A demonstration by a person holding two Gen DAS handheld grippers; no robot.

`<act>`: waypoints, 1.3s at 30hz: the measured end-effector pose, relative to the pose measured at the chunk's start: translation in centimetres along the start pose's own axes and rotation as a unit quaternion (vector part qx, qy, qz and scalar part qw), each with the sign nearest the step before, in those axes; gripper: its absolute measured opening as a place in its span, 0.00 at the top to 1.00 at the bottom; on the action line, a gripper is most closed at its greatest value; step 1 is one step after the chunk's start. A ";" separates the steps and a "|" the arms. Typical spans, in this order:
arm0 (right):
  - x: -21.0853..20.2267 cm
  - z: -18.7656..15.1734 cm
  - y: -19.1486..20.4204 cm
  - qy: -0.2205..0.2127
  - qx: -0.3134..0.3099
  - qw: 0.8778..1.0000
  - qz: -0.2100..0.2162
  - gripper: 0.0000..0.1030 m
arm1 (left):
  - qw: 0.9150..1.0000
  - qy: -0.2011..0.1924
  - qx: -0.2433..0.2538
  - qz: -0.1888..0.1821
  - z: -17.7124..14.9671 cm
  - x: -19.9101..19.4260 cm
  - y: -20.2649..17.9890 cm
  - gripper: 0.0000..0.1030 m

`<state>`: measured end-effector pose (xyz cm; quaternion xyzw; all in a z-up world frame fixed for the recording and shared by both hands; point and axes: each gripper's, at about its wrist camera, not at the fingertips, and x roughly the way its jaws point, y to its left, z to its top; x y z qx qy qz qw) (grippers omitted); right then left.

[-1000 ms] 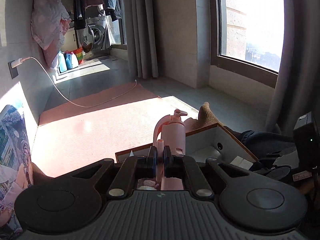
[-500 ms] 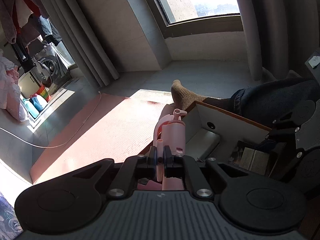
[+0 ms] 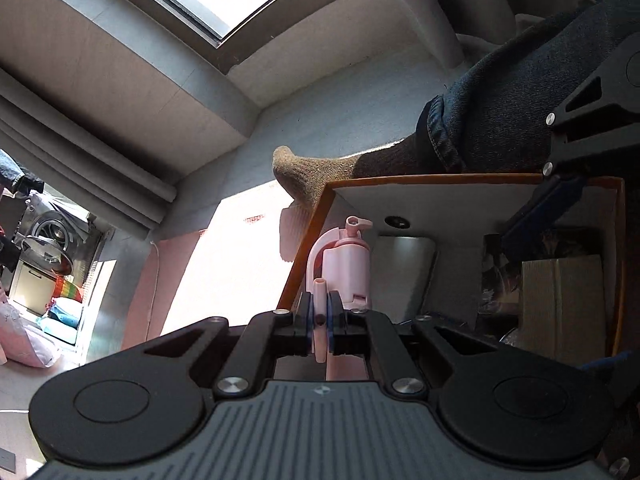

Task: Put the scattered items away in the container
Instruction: 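Lower the selfie stick and brown box into the shoebox and open both grippers, then withdraw both tools up from the shoebox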

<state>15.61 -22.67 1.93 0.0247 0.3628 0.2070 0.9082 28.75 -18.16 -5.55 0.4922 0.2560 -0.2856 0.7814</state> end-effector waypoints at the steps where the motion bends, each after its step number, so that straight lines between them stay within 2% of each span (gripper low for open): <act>1: 0.2 0.1 -0.2 0.002 0.003 1.000 -0.005 0.24 | 1.000 0.001 0.009 -0.003 0.0 0.3 -0.2 0.93; 7: 0.7 0.0 -0.6 0.005 0.004 1.000 -0.016 0.23 | 0.999 0.014 0.036 -0.012 0.0 2.6 -1.1 0.93; 11: 0.8 -0.1 -0.2 0.004 -0.011 1.000 -0.026 0.20 | 0.999 0.023 0.026 -0.019 -0.1 3.5 -0.7 0.90; 17: 1.0 -0.2 -0.1 0.003 -0.019 0.999 -0.032 0.19 | 0.999 0.030 0.009 -0.009 0.3 2.9 -0.2 0.88; 23: 1.1 -0.4 0.0 0.000 -0.023 0.999 -0.035 0.19 | 0.999 0.032 0.008 -0.007 0.4 1.5 0.0 0.83; 32: 0.6 -0.5 0.3 -0.014 -0.021 0.999 -0.037 0.17 | 1.000 0.026 -0.011 0.010 0.1 -2.3 0.3 0.68; 39: -0.9 -0.6 0.5 -0.046 -0.018 0.998 -0.036 0.17 | 0.997 0.029 -0.065 0.023 -1.4 -6.5 0.8 0.65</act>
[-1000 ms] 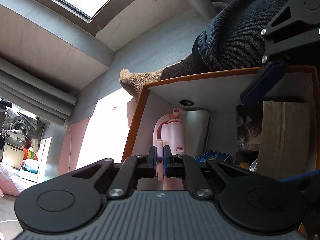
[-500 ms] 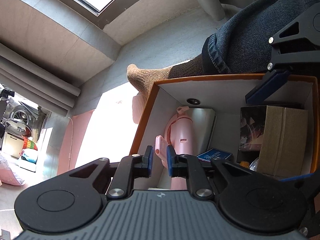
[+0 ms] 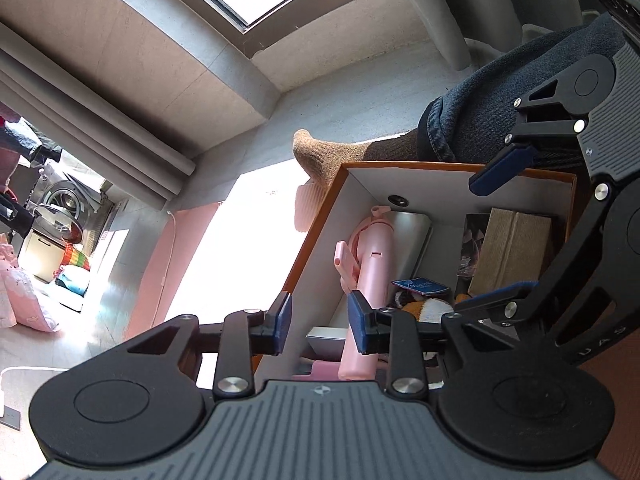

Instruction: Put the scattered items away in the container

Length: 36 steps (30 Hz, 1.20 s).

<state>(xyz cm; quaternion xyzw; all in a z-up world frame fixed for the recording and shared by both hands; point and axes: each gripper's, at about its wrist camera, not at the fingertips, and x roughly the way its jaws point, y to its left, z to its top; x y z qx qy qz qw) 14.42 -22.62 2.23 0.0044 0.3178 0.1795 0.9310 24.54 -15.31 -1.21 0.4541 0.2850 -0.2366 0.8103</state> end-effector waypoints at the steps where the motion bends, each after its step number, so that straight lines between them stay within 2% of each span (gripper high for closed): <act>1: -0.3 0.0 0.1 -0.005 0.000 1.000 0.000 0.17 | 1.000 0.000 -0.009 0.003 -0.3 -0.6 0.1 0.65; 7: -2.8 0.1 1.2 -0.041 0.002 0.999 -0.006 0.17 | 0.995 0.004 -0.094 0.016 -2.6 -4.0 0.6 0.64; 11: -4.4 -0.5 2.3 -0.056 0.007 0.998 -0.020 0.16 | 0.984 0.008 -0.174 0.031 -4.4 -6.4 0.5 0.64; 14: -5.3 -1.2 3.0 -0.064 0.011 0.997 -0.030 0.15 | 0.968 0.013 -0.247 0.040 -5.7 -8.1 0.5 0.55; 15: -5.6 -1.3 3.2 -0.066 0.012 0.997 -0.032 0.15 | 0.960 0.016 -0.276 0.046 -6.3 -8.6 0.5 0.52; 19: -6.2 -1.8 4.0 -0.064 0.017 0.997 -0.032 0.13 | 0.924 0.026 -0.376 0.062 -8.8 -10.2 0.7 0.51; 22: -6.6 -2.5 4.8 -0.066 0.008 0.997 -0.035 0.13 | 0.896 0.025 -0.435 0.079 -10.9 -11.5 0.6 0.49; 25: -6.5 -3.1 5.3 -0.065 -0.004 0.997 -0.047 0.13 | 0.875 0.024 -0.473 0.095 -12.4 -12.6 0.2 0.43; 31: -6.1 -3.9 5.7 -0.072 -0.012 0.996 -0.052 0.13 | 0.844 0.010 -0.522 0.124 -14.3 -13.3 -1.4 0.33; 32: -6.0 -4.0 5.6 -0.074 -0.011 0.996 -0.052 0.13 | 0.842 0.005 -0.524 0.131 -14.4 -13.3 -1.7 0.32; 34: -5.9 -4.2 5.6 -0.075 -0.011 0.996 -0.053 0.13 | 0.842 -0.005 -0.521 0.138 -14.4 -13.0 -2.2 0.20; 36: -5.5 -4.4 5.5 -0.071 -0.008 0.996 -0.050 0.13 | 0.847 -0.013 -0.514 0.136 -14.3 -12.7 -2.7 0.20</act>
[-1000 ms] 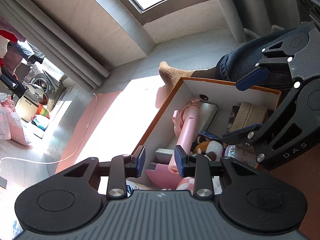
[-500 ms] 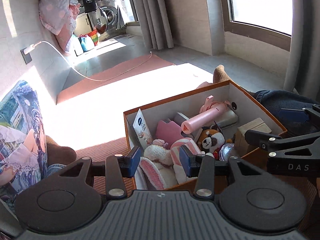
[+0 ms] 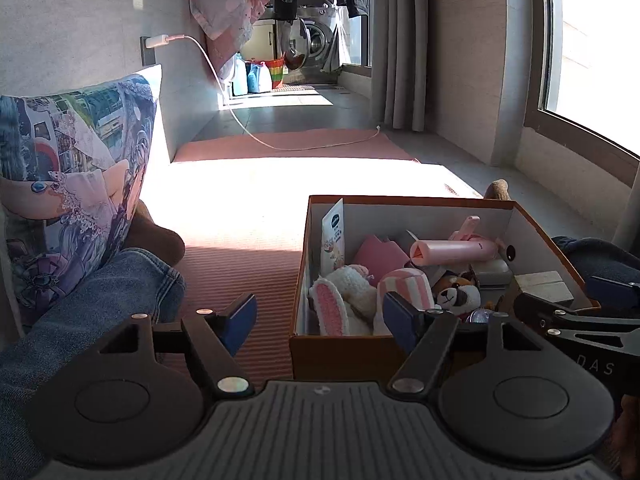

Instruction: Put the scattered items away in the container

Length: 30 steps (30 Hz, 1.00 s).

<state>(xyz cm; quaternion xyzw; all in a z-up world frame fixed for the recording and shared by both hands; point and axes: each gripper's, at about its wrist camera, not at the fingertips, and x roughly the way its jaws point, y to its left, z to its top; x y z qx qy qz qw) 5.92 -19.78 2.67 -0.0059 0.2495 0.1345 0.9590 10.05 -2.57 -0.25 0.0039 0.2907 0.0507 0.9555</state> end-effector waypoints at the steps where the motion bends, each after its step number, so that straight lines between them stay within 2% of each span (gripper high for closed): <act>1: 0.2 -0.1 -0.1 0.002 0.003 1.000 0.000 0.12 | 1.000 -0.003 0.003 -0.003 -0.2 0.0 -0.1 0.20; 5: 0.8 -0.5 -0.2 0.006 0.004 1.000 -0.014 0.12 | 1.000 -0.003 0.001 0.006 -1.0 0.9 -0.6 0.19; 12: 2.2 -1.0 0.0 0.014 -0.003 0.999 -0.031 0.11 | 1.000 0.026 0.000 0.013 -2.0 2.7 -0.8 0.16; 20: 2.5 -1.5 0.3 -0.001 -0.003 1.000 -0.031 0.04 | 0.999 0.047 0.012 0.003 -2.6 3.8 -1.4 0.12; 30: 2.6 -1.5 0.3 -0.001 -0.003 1.000 -0.031 0.04 | 0.998 0.066 0.005 0.001 -2.7 4.1 -1.2 0.12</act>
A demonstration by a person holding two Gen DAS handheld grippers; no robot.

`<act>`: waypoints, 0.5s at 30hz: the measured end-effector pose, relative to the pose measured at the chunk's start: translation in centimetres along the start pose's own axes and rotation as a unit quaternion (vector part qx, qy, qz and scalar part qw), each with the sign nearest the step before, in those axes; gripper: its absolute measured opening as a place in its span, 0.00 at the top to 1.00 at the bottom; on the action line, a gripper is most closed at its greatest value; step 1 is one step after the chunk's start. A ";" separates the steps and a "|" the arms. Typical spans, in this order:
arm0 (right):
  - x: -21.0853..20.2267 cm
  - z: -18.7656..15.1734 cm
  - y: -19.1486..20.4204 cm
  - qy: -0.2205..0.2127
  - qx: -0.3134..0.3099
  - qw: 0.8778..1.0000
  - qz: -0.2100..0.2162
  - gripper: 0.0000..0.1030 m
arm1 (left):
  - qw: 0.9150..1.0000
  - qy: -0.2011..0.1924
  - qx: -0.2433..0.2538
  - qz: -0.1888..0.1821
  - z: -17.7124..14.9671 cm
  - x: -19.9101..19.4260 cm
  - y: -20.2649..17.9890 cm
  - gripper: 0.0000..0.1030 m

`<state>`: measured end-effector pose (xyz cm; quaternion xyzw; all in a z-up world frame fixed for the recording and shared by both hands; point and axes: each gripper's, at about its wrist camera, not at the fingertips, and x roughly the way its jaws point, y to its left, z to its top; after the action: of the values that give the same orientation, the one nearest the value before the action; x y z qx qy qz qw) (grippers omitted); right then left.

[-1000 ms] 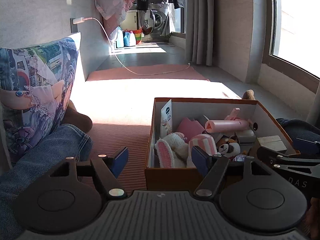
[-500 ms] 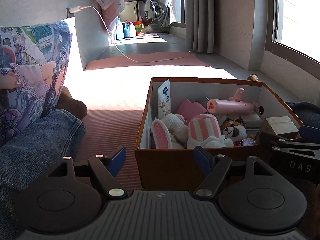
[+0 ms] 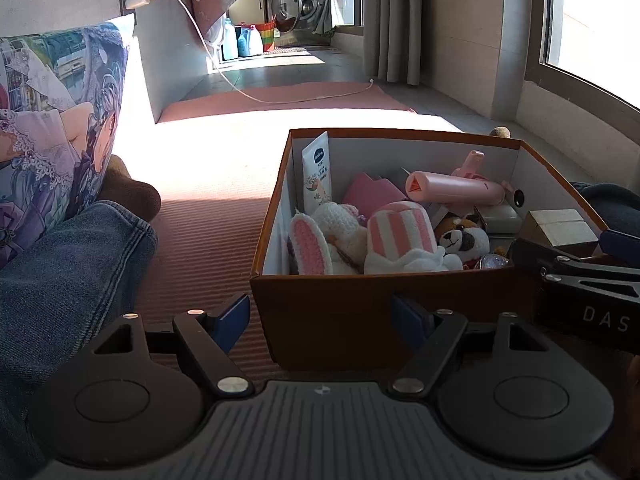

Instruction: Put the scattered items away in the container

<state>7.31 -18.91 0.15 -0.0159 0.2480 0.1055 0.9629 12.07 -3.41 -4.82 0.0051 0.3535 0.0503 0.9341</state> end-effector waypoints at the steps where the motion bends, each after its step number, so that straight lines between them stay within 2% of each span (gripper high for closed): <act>1: 0.0 0.0 0.0 0.000 0.000 1.000 0.000 0.04 | 1.000 0.001 -0.001 0.000 0.0 0.0 0.0 0.12; 15: 0.0 0.0 0.0 0.000 0.000 1.000 0.000 0.04 | 1.000 0.006 -0.005 -0.001 -0.1 -0.1 0.3 0.12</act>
<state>7.33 -18.93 0.13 -0.0157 0.2478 0.1053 0.9630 11.92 -3.07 -4.78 -0.0001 0.3586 0.0515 0.9321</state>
